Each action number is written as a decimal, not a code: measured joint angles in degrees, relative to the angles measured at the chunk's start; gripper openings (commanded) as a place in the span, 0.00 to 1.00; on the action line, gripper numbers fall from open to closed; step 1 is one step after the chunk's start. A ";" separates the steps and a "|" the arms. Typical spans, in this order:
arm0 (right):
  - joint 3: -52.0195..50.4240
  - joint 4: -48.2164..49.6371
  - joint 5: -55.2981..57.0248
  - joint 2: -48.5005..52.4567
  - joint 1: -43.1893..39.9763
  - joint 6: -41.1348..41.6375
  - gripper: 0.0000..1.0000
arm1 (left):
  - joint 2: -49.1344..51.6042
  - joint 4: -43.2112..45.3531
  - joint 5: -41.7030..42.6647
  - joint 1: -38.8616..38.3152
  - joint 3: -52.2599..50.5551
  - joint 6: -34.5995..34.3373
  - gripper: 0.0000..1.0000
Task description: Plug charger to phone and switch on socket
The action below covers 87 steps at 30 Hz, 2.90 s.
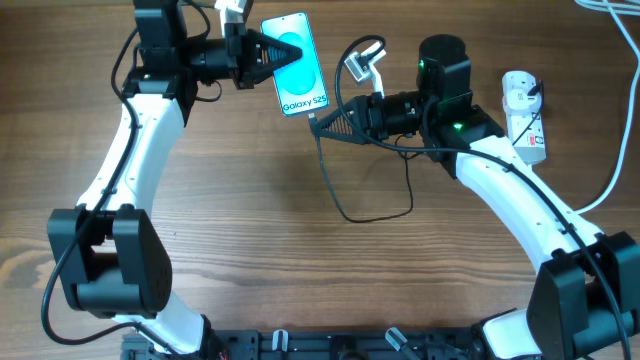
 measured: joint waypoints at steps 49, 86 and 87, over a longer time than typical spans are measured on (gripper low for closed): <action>0.00 -0.90 1.53 0.00 0.00 0.15 0.04 | 0.00 0.20 -0.83 -0.96 0.00 -1.86 0.04; 0.00 -0.63 1.49 0.00 -0.55 0.17 0.04 | 0.00 0.39 -1.05 -0.96 0.00 -0.72 0.04; 0.00 -0.63 1.49 0.00 -0.55 0.17 0.04 | 0.00 0.39 -1.05 -0.96 0.00 -0.72 0.04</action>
